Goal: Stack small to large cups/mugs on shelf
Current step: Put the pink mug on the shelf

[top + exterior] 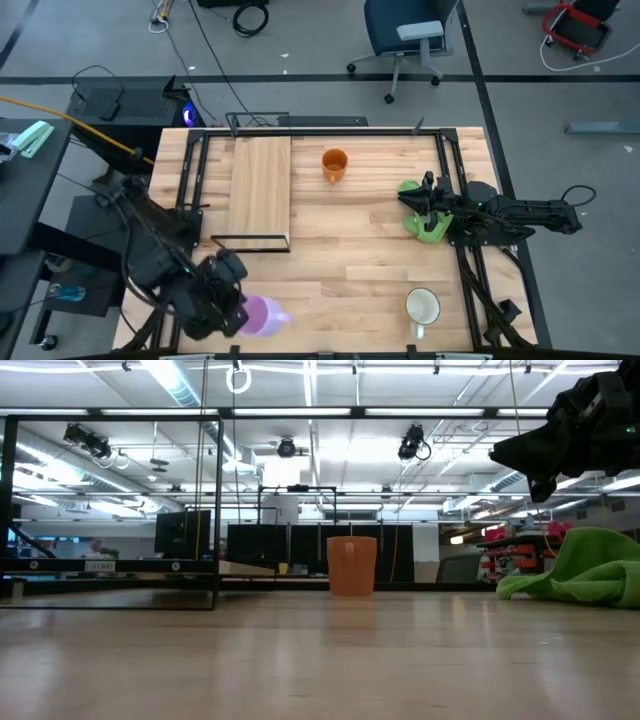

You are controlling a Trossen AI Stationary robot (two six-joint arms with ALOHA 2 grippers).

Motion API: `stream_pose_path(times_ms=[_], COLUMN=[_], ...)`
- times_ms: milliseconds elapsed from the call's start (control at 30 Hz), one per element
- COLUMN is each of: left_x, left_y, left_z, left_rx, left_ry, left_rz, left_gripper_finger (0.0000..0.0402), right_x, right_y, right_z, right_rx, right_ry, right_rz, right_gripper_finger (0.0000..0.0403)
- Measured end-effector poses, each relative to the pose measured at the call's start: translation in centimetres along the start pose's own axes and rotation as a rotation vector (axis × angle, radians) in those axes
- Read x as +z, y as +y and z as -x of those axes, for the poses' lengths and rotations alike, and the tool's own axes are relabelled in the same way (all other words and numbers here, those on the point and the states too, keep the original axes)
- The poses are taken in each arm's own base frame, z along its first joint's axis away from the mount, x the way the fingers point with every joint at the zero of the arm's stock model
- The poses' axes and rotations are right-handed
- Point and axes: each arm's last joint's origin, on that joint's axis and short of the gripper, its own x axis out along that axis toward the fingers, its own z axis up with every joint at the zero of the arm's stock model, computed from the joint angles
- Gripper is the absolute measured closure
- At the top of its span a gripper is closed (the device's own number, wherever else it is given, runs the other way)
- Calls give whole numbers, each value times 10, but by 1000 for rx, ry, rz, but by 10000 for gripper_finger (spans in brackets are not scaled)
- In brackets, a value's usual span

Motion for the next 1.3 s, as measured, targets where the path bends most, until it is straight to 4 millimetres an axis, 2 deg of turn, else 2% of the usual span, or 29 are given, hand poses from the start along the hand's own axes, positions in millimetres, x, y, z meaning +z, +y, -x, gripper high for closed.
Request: stream_pose_path(times_ms=[167,367,800,1300], left_x=[19,43,109,193], left_y=[13,18,47,114], left_z=[23,34,31,33], left_rx=[100,86,189,320], left_ry=[-47,-121,-187,-182], left_rz=[-9,-69,-104,-39], left_gripper_finger=[391,391,391,391], right_x=[0,0,0,0], right_y=[0,0,1,1], right_z=[0,0,0,0], right_rx=[0,0,23,22], right_ry=[0,0,11,11], right_rz=[3,0,-18,-18], right_gripper_finger=[326,326,326,326])
